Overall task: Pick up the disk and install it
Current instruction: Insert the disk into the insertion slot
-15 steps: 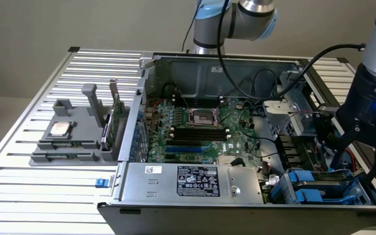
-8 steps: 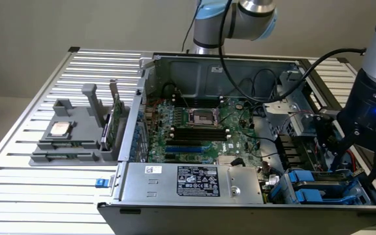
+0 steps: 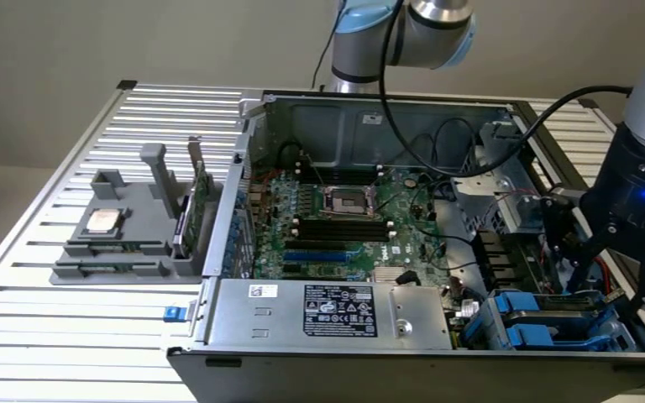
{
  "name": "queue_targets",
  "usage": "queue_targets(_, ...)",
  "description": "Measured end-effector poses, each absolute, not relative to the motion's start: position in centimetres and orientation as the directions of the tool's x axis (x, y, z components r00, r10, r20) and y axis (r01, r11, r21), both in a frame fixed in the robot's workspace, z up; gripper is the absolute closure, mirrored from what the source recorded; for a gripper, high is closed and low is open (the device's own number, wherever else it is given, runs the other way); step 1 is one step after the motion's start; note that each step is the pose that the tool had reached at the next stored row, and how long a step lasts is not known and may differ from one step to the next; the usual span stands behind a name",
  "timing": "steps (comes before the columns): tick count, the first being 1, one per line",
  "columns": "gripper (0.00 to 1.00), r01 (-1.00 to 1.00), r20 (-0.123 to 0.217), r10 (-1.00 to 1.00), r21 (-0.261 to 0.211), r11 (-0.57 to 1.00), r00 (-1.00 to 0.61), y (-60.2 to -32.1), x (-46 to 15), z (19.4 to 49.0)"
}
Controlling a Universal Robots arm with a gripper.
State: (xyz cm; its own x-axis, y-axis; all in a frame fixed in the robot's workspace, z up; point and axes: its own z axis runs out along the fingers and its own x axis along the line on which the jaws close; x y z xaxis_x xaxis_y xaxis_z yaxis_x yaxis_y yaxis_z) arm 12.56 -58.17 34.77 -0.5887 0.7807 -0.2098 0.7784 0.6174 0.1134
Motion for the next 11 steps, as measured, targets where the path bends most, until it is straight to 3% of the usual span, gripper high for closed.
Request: queue_targets(11,0.51,0.82,-0.19,0.826,0.128,0.557,-0.531,-58.17,12.96,34.52)
